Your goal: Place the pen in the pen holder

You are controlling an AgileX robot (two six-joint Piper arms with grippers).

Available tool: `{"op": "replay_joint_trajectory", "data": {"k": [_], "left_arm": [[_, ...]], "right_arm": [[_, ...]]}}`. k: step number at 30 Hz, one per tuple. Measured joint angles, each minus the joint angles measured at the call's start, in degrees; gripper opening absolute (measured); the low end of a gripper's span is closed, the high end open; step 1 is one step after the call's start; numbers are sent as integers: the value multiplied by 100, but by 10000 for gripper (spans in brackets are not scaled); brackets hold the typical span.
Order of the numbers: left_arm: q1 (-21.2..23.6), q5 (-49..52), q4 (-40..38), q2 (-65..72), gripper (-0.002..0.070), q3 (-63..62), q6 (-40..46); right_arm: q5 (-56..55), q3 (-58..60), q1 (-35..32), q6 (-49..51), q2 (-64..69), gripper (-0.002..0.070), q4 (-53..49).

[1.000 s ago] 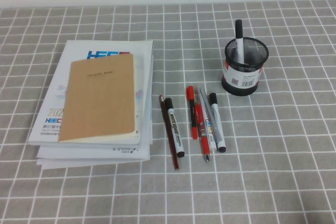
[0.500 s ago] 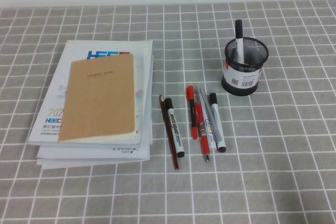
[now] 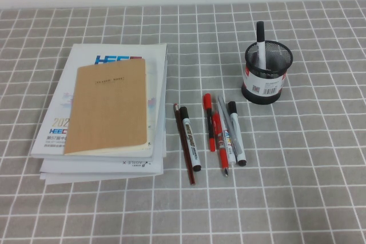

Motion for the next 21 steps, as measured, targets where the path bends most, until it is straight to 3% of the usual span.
{"op": "replay_joint_trajectory", "data": {"k": [5,14,21], "left_arm": [[0,0,0,0,-5,0,0],[0,0,0,0,-5,0,0],[0,0,0,0,-5,0,0]], "right_arm": [[404,-1002,0,-531,934,-12,-836],[2097,-3343,10,-660,4086,-12,-2485],[3609,-4849,173,65,6285,-12,-3619]]}}
